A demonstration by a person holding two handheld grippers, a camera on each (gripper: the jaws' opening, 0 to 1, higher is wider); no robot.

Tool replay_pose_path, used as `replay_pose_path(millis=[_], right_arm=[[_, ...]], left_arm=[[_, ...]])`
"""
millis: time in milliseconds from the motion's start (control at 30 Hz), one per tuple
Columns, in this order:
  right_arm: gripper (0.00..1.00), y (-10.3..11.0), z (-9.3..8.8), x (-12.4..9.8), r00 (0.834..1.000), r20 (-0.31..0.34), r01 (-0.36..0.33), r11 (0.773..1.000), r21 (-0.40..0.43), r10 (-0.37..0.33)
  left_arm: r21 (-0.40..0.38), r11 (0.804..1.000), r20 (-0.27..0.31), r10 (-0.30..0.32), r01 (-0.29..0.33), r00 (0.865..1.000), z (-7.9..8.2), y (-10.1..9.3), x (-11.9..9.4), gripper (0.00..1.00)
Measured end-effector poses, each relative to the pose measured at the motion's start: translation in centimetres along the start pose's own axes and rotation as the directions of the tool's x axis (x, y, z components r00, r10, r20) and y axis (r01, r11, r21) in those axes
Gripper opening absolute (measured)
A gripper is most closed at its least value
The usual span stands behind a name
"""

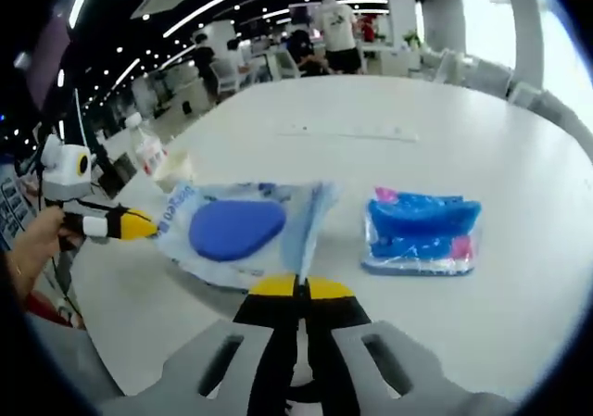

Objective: Arrange the tabletop items into an orderly group along one side of the table until the central work area is clear of visible clutter.

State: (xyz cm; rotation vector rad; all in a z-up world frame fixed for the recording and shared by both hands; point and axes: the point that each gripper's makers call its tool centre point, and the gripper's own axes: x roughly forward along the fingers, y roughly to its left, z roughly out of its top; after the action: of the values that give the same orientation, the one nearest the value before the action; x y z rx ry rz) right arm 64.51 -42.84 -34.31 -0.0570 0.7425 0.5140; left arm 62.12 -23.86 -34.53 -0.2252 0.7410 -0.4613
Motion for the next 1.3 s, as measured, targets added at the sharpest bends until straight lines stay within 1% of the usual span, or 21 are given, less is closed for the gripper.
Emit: replay_pose_path(millis=[33, 100, 200, 333, 433, 533, 633, 700, 733, 800, 867, 967, 1100, 1200, 1300], right_arm=[[0.01, -0.1, 0.1, 0.2, 1.000, 0.001, 0.004, 1.000, 0.002, -0.004], [0.01, -0.5, 0.1, 0.7, 1.000, 0.000, 0.013, 1.000, -0.006, -0.013], [0.01, -0.7, 0.3, 1.4, 1.000, 0.001, 0.013, 1.000, 0.011, -0.013], [0.01, -1.1, 0.3, 2.1, 1.000, -0.001, 0.027, 1.000, 0.007, -0.027], [0.01, -1.3, 0.4, 2.6, 1.000, 0.002, 0.027, 0.999, 0.017, -0.027], [0.01, -1.5, 0.4, 3.1, 1.000, 0.001, 0.027, 0.999, 0.021, -0.027], [0.01, -1.3, 0.4, 3.6, 1.000, 0.004, 0.024, 0.999, 0.029, -0.024], [0.01, -1.4, 0.5, 3.9, 0.999, 0.004, 0.032, 0.999, 0.023, -0.032], [0.01, -1.5, 0.5, 4.0, 0.999, 0.005, 0.042, 0.999, 0.012, -0.042], [0.01, -1.9, 0.5, 4.2, 0.998, 0.006, 0.058, 0.998, -0.012, -0.058], [0.01, -2.0, 0.4, 4.3, 0.998, 0.003, 0.058, 0.998, -0.007, -0.058], [0.01, -2.2, 0.4, 4.6, 0.998, 0.002, 0.060, 0.998, -0.002, -0.060], [0.01, -2.3, 0.4, 5.1, 0.998, 0.003, 0.061, 0.998, 0.007, -0.061], [0.02, -2.3, 0.2, 5.2, 0.998, 0.000, 0.062, 0.998, 0.006, -0.062], [0.02, -2.3, 0.1, 5.5, 0.998, -0.004, 0.066, 0.998, -0.008, -0.066]], left_arm=[[0.003, 1.000, 0.009, 0.025, -0.025, 1.000, 0.1, 0.0, 0.2, 0.00], [0.041, 0.998, 0.011, 0.043, -0.043, 0.999, 0.3, 0.1, 0.6, 0.00], [0.029, 0.996, 0.037, 0.085, -0.086, 0.996, 0.9, 0.7, 1.0, 0.00], [0.075, 0.991, 0.041, 0.108, -0.111, 0.993, 1.2, 0.9, 1.7, 0.00], [0.113, 0.984, 0.058, 0.133, -0.139, 0.989, 1.6, 1.1, 2.0, 0.00], [0.108, 0.982, 0.055, 0.149, -0.154, 0.987, 1.7, 1.6, 2.4, 0.00], [0.174, 0.964, 0.059, 0.195, -0.203, 0.979, 1.9, 2.1, 2.7, 0.00], [0.177, 0.961, 0.068, 0.205, -0.214, 0.976, 1.9, 2.0, 2.9, 0.00], [0.192, 0.956, 0.073, 0.211, -0.221, 0.975, 2.0, 1.9, 3.0, 0.00], [0.202, 0.953, 0.079, 0.214, -0.226, 0.974, 2.0, 1.9, 3.4, 0.00], [0.199, 0.951, 0.087, 0.225, -0.238, 0.971, 2.1, 2.1, 3.6, 0.00], [0.211, 0.945, 0.083, 0.237, -0.249, 0.968, 1.9, 2.3, 4.0, 0.00], [0.252, 0.926, 0.091, 0.265, -0.280, 0.960, 1.6, 2.7, 4.5, 0.00], [0.250, 0.924, 0.095, 0.274, -0.289, 0.957, 1.6, 3.0, 4.6, 0.00], [0.270, 0.914, 0.101, 0.287, -0.304, 0.953, 1.4, 3.0, 4.8, 0.00]])
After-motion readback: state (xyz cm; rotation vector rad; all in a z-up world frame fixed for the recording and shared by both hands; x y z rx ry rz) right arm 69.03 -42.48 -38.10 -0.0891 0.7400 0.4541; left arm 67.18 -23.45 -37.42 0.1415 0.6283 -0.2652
